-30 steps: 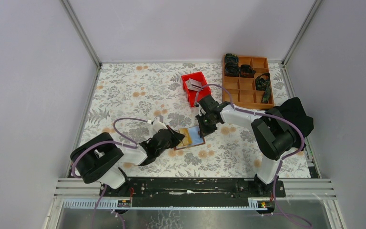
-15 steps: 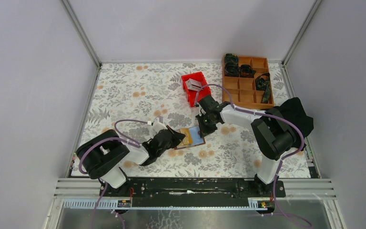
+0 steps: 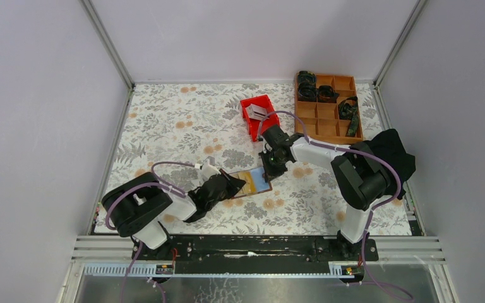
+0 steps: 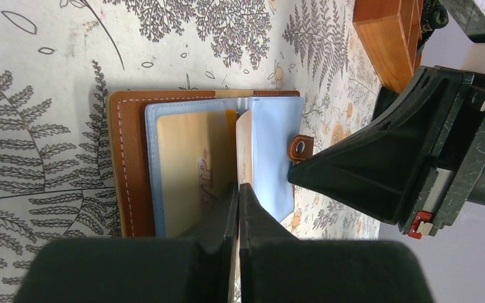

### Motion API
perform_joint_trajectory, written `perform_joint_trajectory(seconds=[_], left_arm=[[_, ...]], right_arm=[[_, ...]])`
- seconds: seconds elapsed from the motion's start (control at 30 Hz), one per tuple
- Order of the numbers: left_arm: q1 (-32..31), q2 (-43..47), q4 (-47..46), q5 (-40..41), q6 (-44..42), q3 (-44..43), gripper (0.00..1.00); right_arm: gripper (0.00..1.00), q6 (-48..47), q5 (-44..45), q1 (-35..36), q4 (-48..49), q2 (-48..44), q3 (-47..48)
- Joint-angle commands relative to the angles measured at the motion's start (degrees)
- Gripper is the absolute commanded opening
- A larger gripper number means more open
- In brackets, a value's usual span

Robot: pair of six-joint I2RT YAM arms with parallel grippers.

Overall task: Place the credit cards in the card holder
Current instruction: Insert the credit card into the card holder.

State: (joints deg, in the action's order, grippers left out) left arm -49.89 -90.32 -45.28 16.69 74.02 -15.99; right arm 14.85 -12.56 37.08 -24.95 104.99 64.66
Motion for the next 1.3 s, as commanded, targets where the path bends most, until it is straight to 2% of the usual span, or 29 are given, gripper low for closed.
perform_joint_trajectory(seconds=[0.0,0.37,0.8,1.27], left_arm=[[-1.13,-1.83,1.18,-0.89,-1.36,1.34,0.00],[-1.00,-5.03,0.02,-1.73,-1.60,0.59,0.00],[-0.56,-5.39,8.96,2.21,0.03,-3.06,0.00],[5.11,-8.54,4.85,-3.91,-4.32,-4.78,0.00]], right_arm=[[0.00,-0.12,2.45,0.89,0.69,3.13,0.33],[0.00,-0.42,2.62,0.89,0.22,3.77,0.30],[0.00,-1.16,3.31,0.89,-0.83,3.64,0.05],[0.00,-1.87,3.79,0.89,-2.27,5.41,0.38]])
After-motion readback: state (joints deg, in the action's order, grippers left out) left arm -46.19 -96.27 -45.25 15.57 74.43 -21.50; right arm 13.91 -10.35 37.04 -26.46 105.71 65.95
